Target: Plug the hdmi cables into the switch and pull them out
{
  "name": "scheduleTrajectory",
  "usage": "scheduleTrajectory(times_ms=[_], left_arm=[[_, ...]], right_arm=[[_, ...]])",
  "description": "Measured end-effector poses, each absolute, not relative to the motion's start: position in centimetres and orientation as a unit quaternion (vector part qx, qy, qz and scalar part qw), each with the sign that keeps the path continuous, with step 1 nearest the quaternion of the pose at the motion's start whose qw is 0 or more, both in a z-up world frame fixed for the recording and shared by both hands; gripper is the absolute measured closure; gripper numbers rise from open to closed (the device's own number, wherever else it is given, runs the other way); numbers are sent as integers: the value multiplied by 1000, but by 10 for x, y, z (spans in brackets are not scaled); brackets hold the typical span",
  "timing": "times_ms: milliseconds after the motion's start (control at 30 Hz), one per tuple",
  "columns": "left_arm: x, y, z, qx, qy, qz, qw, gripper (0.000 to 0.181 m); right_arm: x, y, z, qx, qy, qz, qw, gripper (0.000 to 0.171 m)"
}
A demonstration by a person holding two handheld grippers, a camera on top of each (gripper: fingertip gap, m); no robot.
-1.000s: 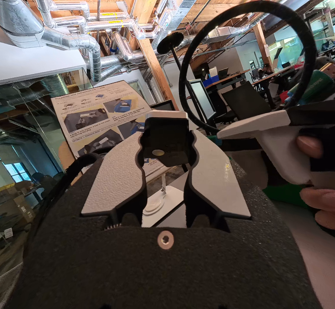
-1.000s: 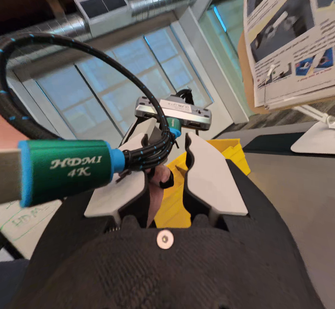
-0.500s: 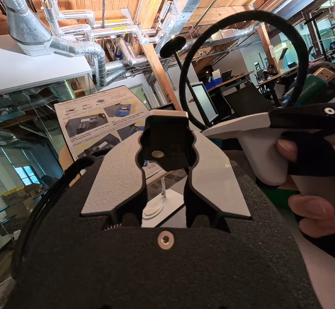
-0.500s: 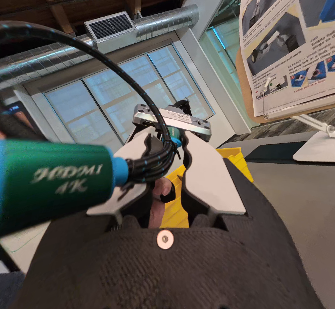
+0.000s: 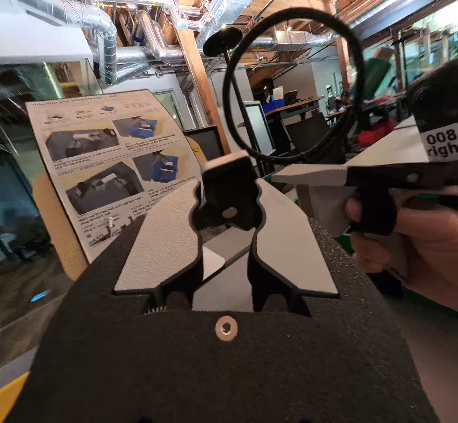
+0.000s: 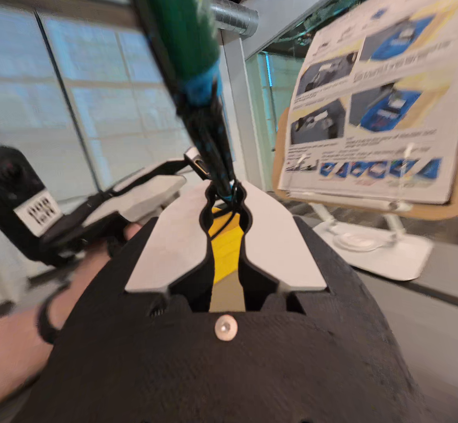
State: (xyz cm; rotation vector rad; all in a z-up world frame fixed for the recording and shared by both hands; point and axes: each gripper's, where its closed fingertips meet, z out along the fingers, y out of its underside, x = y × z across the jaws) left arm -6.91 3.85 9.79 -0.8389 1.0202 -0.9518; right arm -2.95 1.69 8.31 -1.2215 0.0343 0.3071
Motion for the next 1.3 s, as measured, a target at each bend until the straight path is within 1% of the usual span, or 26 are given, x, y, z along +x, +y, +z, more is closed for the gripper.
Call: scheduleTrajectory(times_ms=[100, 167, 300, 333, 433, 467, 533, 600, 767, 933, 1033, 1133, 1300], left_arm=[[-66, 41, 97, -414, 451, -470, 636, 139], [-61, 47, 89, -454, 455, -501, 580, 133], [-64, 73, 78, -508, 442, -534, 512, 136], [-64, 76, 73, -519, 452, -535, 490, 142], [-61, 70, 60, -546, 474, -562, 402, 142], [-60, 65, 57, -552, 477, -580, 362, 138], [-59, 54, 55, -553, 473, -621, 290, 130], [-61, 47, 55, -551, 467, -650, 238, 125], [-62, 32, 42, -557, 481, -661, 149, 123], [-65, 17, 27, -534, 490, -687, 42, 125], [-68, 7, 24, -503, 498, -707, -2, 124], [-73, -2, 29, -465, 500, -730, -37, 130], [-77, -15, 23, -438, 547, -713, -20, 132]], right_arm=[[-31, 15, 86, -582, -45, 48, 810, 158], [-33, 25, 72, -621, -74, 17, 780, 159], [-26, 36, 54, -652, -67, 37, 754, 159], [-23, 35, 57, -649, -66, 40, 757, 160], [-24, 28, 70, -637, -99, 49, 763, 159], [-29, 25, 75, -629, -127, 48, 765, 160], [-39, 19, 80, -622, -183, 20, 761, 160], [-50, 15, 79, -614, -242, -23, 751, 159], [-75, 7, 67, -579, -381, -121, 711, 159], [-85, -3, 61, -535, -440, -142, 707, 160], [-90, -11, 61, -519, -465, -125, 706, 160], [-97, -17, 62, -505, -484, -120, 704, 160], [-105, -24, 60, -504, -509, -100, 691, 159]])
